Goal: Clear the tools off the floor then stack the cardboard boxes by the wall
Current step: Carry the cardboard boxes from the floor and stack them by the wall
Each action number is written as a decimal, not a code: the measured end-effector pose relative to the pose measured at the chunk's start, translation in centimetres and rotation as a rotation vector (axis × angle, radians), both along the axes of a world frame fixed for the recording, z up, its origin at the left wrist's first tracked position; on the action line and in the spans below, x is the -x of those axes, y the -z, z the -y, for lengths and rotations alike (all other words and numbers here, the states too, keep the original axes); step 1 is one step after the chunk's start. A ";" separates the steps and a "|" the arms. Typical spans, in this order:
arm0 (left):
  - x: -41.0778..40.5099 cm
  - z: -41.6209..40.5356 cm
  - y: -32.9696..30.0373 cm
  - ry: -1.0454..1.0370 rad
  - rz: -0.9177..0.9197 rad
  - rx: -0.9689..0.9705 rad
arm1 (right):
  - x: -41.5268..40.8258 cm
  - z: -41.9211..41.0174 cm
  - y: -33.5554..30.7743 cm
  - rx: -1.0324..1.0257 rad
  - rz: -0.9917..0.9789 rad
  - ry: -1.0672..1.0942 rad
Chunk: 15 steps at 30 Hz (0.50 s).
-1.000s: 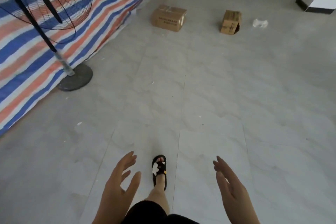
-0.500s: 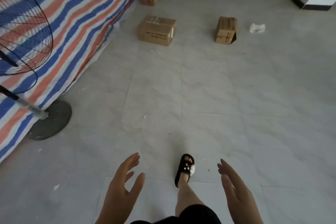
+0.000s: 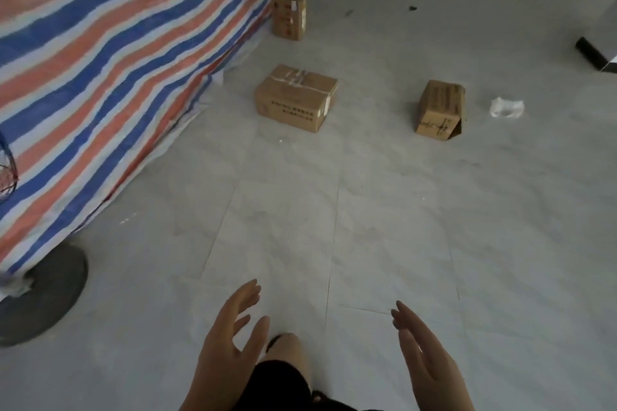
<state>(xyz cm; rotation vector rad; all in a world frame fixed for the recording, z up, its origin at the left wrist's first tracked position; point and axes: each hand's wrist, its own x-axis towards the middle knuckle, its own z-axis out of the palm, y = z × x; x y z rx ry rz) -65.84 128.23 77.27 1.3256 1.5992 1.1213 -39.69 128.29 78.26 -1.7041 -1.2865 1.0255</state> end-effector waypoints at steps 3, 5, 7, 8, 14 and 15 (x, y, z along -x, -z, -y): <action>-0.1 -8.7 0.6 -0.004 -0.005 -0.003 | -0.4 -8.8 1.2 -0.004 -0.037 -0.021; 0.2 -15.2 0.9 -0.001 -0.004 -0.005 | -0.3 -15.4 1.9 0.016 -0.059 -0.020; 0.6 -22.3 0.7 0.018 -0.004 -0.008 | -0.1 -22.0 2.0 0.005 -0.070 0.004; 0.9 -25.8 0.2 0.020 -0.004 -0.013 | 0.1 -25.2 1.6 -0.008 -0.082 0.020; 0.0 -42.6 -1.7 0.081 -0.029 -0.006 | -0.2 -41.2 -0.3 -0.065 -0.073 0.043; -0.6 -44.9 -1.5 0.085 -0.031 -0.004 | -0.8 -43.6 -0.2 -0.065 -0.066 0.058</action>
